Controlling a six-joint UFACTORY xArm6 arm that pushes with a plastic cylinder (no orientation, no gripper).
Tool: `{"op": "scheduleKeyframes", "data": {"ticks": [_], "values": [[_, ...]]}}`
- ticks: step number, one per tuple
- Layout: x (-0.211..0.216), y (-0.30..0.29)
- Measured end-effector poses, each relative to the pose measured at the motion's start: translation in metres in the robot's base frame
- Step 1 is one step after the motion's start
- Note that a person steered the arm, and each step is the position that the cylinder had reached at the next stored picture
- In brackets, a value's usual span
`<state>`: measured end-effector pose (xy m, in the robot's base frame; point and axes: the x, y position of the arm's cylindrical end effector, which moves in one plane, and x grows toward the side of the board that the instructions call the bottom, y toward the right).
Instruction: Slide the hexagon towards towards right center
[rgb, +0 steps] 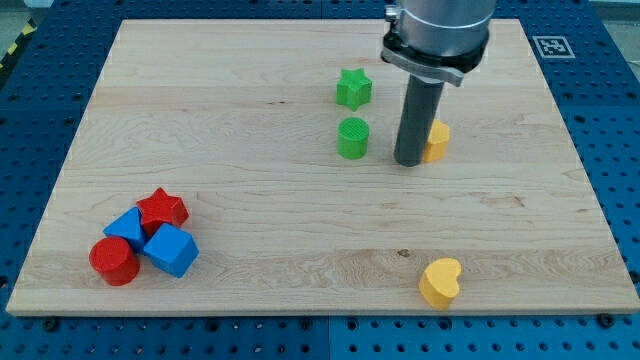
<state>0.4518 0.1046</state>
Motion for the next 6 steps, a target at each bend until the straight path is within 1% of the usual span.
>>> {"op": "scheduleKeyframes", "data": {"ticks": [1, 2, 3, 4, 5, 6], "values": [[-0.008, 0.024], [-0.014, 0.027], [-0.010, 0.030], [0.006, 0.056], [0.000, 0.078], [-0.015, 0.073]]}}
